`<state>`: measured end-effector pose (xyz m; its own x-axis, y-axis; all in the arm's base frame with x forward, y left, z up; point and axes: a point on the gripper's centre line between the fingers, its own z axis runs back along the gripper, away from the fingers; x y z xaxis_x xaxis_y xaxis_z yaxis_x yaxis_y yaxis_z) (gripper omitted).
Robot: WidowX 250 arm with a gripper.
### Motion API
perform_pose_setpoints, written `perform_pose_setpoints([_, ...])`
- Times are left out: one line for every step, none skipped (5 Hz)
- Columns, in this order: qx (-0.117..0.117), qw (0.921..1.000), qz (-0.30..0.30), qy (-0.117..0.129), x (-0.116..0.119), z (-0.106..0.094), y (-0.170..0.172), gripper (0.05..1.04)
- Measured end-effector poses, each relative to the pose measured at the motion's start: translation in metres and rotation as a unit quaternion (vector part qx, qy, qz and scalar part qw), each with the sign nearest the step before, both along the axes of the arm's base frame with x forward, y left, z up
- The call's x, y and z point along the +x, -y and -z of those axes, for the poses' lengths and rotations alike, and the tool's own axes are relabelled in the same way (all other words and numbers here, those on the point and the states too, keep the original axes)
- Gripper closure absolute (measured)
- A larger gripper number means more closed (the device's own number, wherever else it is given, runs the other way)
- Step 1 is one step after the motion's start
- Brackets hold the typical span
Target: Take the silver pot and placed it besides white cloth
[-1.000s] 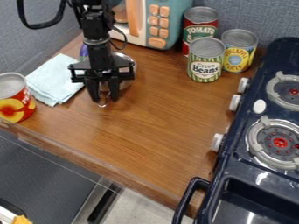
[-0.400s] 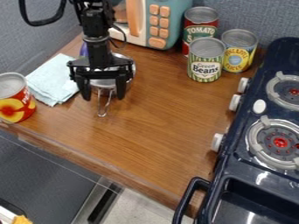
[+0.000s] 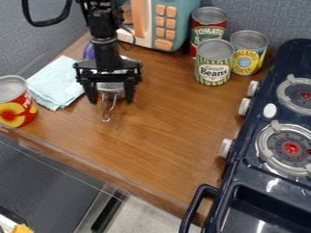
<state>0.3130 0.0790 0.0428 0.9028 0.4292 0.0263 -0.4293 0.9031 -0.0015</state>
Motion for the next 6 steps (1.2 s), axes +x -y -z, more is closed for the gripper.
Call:
perform_pose_setpoints([0.032,0.996,0.046,0.07,-0.011,-0.05,0.018,0.083])
perform_pose_setpoints([0.047,0.9914,0.076,0.095,-0.025,-0.072,0.031,0.083])
perform_pose_setpoints([0.04,0.9902,0.105,0.083,-0.027,-0.071,0.033,0.083])
perform_pose_setpoints([0.032,0.9858,0.161,0.037,-0.015,-0.05,0.03,0.083])
perform_pose_setpoints([0.018,0.9757,0.217,-0.022,-0.002,-0.034,0.029,0.083])
perform_pose_setpoints([0.019,0.9752,0.219,-0.023,-0.001,-0.034,0.029,0.083])
